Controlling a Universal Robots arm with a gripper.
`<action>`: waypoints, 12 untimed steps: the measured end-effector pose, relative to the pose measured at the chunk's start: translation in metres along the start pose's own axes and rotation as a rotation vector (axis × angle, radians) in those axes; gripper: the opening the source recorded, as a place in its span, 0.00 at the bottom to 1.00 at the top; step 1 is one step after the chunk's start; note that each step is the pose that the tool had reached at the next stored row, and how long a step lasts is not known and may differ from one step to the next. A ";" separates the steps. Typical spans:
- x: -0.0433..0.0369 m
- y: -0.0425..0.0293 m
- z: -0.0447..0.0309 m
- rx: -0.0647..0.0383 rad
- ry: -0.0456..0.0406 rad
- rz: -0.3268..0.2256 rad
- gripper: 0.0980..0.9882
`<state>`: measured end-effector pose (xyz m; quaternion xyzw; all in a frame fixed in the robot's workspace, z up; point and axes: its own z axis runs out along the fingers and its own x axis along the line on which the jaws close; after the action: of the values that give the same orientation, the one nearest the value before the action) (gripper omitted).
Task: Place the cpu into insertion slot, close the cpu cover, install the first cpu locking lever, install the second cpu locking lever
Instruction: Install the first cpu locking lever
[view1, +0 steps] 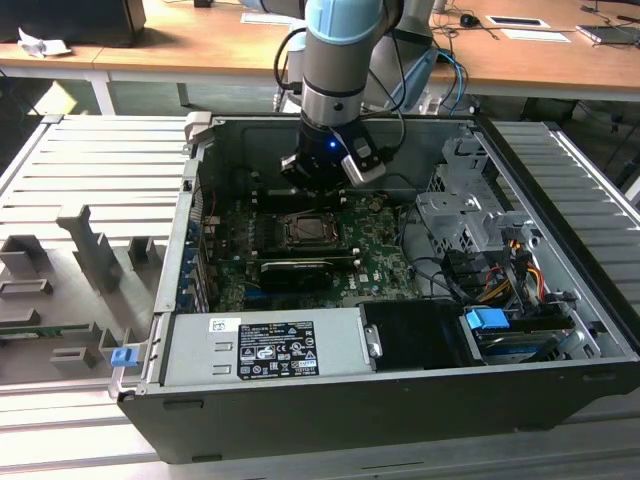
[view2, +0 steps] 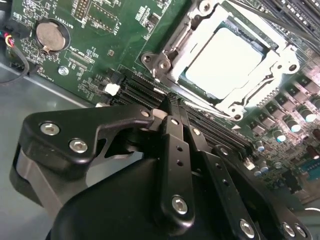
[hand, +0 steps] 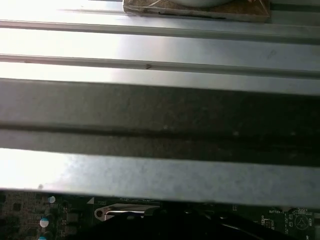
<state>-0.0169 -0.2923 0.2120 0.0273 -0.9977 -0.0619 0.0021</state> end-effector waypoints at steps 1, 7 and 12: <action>-0.0001 -0.0001 0.0007 0.000 0.0000 0.000 0.01; -0.0009 -0.0007 0.0056 0.000 0.0000 -0.001 0.01; -0.0010 -0.0012 0.0082 0.014 0.0011 0.000 0.01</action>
<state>-0.0159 -0.2924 0.2037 0.0276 -0.9981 -0.0549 0.0025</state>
